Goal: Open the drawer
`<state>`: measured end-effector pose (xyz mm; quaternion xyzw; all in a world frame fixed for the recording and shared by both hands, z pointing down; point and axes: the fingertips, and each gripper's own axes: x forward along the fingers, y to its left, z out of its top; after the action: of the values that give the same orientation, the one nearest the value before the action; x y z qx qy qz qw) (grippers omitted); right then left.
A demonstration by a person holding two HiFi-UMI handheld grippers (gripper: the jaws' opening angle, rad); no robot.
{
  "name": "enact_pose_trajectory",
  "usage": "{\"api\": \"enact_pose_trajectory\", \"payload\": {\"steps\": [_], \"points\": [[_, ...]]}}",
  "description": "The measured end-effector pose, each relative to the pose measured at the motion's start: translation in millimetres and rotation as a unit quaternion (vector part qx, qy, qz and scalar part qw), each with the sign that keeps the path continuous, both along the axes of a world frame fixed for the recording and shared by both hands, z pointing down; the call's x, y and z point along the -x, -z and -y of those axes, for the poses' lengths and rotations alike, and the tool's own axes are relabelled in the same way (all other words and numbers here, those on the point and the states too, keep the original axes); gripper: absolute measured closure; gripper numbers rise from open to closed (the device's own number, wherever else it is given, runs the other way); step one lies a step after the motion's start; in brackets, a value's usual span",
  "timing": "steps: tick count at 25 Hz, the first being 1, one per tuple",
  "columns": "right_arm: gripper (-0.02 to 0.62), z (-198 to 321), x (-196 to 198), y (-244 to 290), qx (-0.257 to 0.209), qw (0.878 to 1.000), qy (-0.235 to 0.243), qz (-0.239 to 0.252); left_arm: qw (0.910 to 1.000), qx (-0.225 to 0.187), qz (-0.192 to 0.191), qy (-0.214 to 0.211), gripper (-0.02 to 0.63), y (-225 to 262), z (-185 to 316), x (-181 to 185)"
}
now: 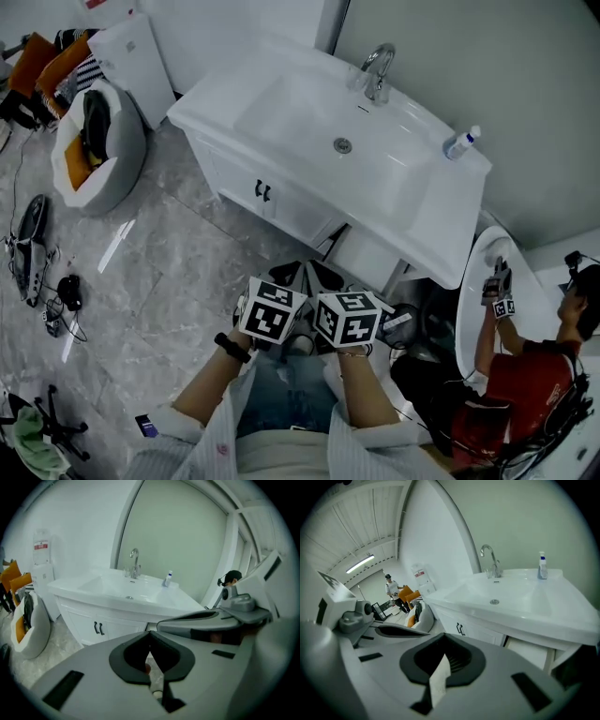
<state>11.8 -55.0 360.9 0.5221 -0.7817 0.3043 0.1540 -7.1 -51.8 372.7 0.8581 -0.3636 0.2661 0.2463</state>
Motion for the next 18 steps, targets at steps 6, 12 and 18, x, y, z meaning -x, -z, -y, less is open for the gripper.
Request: {"api": "enact_pose_trajectory", "payload": {"steps": [6, 12, 18], "points": [[0.588, 9, 11, 62, -0.06, 0.998, 0.021, 0.027, 0.9976, -0.069, -0.003, -0.005, 0.589, 60, 8, 10], [0.588, 13, 24, 118, -0.123, 0.991, 0.042, 0.04, 0.9905, -0.133, -0.031, 0.013, 0.589, 124, 14, 23], [0.588, 11, 41, 155, -0.16, 0.984, 0.072, 0.039, 0.9832, -0.172, -0.056, 0.027, 0.589, 161, 20, 38]]}}
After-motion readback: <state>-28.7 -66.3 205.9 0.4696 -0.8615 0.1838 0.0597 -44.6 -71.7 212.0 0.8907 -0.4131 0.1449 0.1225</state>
